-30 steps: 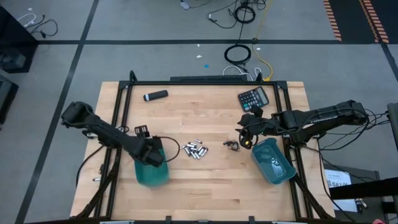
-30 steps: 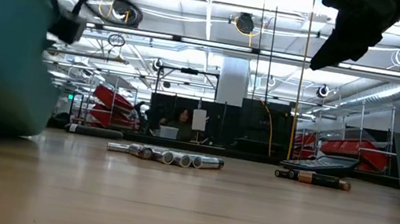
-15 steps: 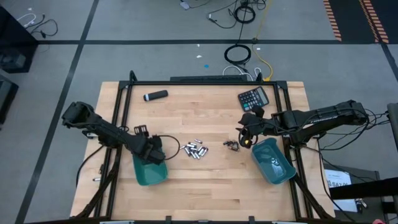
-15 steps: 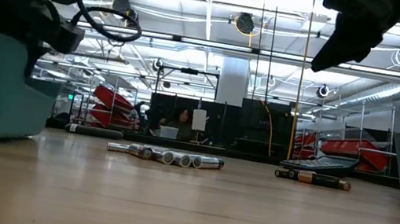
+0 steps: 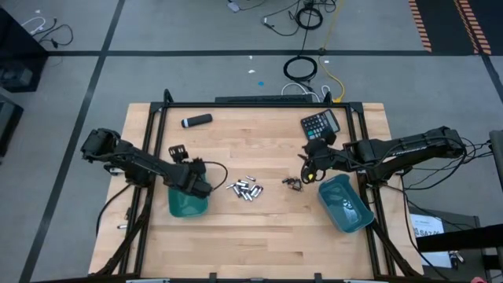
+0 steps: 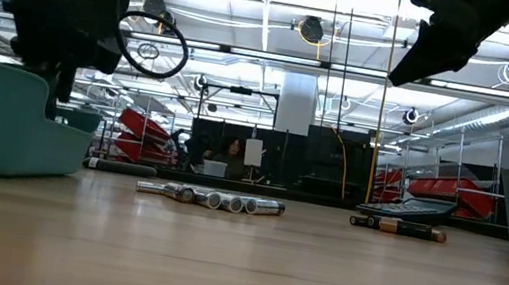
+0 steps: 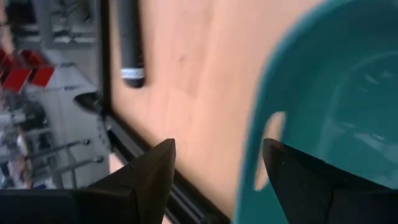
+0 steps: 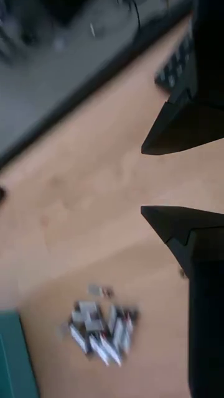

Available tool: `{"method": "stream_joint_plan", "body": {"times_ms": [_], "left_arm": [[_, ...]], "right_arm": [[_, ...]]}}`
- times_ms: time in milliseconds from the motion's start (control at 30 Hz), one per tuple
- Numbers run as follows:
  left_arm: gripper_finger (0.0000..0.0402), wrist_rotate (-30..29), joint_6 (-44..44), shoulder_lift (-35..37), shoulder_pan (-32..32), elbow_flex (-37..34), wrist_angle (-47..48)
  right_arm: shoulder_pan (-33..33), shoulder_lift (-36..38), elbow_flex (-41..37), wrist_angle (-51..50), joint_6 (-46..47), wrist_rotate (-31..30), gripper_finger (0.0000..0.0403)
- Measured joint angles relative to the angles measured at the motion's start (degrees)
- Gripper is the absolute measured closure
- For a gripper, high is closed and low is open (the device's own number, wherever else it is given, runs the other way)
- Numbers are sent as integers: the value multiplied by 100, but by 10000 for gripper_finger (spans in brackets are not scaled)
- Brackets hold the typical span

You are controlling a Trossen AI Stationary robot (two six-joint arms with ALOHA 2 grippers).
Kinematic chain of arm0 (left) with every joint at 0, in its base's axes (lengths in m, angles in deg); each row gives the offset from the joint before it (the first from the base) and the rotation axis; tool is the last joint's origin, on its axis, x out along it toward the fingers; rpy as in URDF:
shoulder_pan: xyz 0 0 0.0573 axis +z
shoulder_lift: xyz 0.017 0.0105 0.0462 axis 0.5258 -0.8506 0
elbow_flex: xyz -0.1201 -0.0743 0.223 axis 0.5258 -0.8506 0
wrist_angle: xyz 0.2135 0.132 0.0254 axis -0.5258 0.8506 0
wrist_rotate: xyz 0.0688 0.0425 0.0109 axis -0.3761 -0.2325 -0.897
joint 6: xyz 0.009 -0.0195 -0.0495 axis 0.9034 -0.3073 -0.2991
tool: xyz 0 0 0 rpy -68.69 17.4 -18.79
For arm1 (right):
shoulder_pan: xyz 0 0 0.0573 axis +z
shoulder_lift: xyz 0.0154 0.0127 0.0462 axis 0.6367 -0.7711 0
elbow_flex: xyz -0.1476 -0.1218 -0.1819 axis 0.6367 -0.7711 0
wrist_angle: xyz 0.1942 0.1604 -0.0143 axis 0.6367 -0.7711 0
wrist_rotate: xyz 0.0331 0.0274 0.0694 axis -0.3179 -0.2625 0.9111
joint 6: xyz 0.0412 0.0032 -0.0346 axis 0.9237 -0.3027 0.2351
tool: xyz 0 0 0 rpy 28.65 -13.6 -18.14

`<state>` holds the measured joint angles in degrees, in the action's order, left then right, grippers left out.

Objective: Sort batteries
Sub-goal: Prepare the light blue bin

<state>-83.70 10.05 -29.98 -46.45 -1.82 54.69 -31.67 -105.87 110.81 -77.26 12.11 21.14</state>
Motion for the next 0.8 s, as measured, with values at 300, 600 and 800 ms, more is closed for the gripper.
{"method": "stream_joint_plan", "body": {"times_ms": [300,600,800], "left_arm": [[149,149,-261,0,88,690,636],[149,354,-429,233,-11,1788,843],[149,850,746,224,-275,2056,-1948]], "right_arm": [[-48,7,0,402,-1143,-605,268],[-92,-321,5,462,-1092,1375,268],[240,-1322,442,-144,-1231,2258,268]]}}
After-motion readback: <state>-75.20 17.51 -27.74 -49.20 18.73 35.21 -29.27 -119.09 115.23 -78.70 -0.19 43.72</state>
